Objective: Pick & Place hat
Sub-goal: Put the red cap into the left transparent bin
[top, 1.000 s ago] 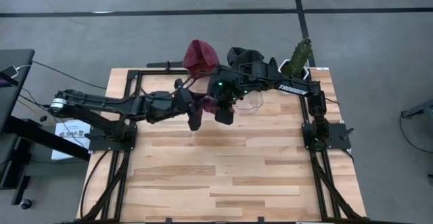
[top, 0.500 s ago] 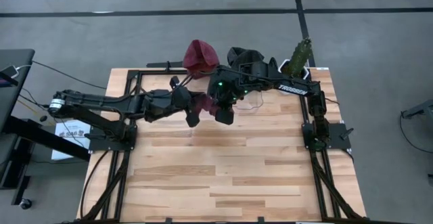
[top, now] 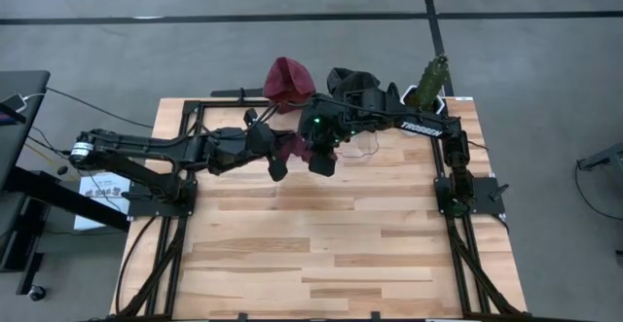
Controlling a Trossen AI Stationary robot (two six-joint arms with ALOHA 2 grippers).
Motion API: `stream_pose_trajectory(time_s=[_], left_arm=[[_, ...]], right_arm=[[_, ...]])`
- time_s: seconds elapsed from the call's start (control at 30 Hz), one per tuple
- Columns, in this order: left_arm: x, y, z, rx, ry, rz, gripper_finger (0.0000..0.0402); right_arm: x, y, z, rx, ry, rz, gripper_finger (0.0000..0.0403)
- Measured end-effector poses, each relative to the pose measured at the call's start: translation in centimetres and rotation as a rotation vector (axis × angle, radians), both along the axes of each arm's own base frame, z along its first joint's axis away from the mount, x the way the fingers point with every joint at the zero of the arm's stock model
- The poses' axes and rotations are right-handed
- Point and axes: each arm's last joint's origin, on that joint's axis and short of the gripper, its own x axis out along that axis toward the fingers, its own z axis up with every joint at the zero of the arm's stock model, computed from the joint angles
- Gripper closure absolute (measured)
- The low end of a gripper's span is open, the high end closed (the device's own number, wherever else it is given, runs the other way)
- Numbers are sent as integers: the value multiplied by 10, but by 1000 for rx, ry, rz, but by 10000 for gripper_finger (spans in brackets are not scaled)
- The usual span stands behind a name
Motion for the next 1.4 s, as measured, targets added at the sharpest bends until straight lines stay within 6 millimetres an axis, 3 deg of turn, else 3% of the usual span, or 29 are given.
stream_pose_trajectory(time_s=[0.23,0.4,0.9,1.17,1.4], left_arm=[[0,7,0,-1,-3,25,396],[0,14,0,-1,-6,51,396],[1,49,3,-3,-53,146,397],[11,68,-2,-11,-86,164,397],[24,82,-30,-22,8,202,396]], right_arm=[[-4,-5,-2,3,41,-17,267],[-11,-9,0,-45,75,-53,241],[-82,-6,76,-96,-191,-139,240],[-100,3,90,-77,-246,-141,241],[-98,14,87,-73,-226,-105,241]])
